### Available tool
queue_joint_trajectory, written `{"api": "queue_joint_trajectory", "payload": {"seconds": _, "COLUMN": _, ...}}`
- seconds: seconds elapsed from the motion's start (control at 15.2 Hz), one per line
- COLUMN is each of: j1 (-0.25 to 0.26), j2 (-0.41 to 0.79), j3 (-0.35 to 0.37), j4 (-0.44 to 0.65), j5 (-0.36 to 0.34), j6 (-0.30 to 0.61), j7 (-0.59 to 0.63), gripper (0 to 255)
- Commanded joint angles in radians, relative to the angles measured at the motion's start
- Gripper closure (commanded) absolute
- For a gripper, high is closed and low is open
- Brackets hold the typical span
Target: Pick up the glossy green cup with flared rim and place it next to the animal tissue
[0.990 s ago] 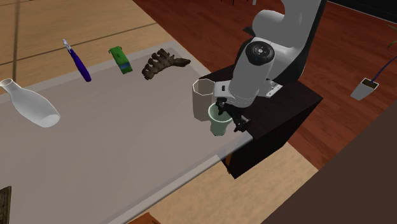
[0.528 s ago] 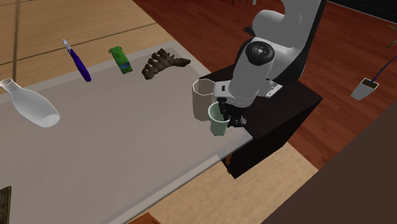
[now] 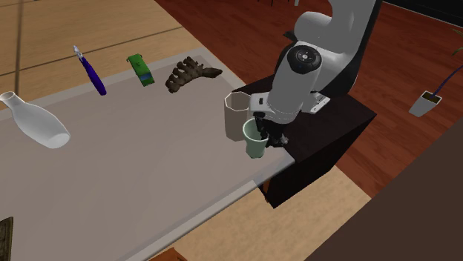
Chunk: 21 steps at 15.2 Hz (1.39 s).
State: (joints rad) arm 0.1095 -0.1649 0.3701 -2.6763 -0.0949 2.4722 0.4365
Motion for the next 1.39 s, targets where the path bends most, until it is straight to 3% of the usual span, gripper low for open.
{"api": "queue_joint_trajectory", "payload": {"seconds": 0.0, "j1": 0.005, "j2": -0.025, "j3": -0.004, "j4": 0.006, "j5": 0.017, "j6": -0.030, "j7": -0.016, "gripper": 255}}
{"api": "queue_joint_trajectory", "payload": {"seconds": 1.32, "j1": 0.040, "j2": -0.235, "j3": -0.049, "j4": 0.125, "j5": 0.099, "j6": -0.347, "j7": -0.108, "gripper": 255}}
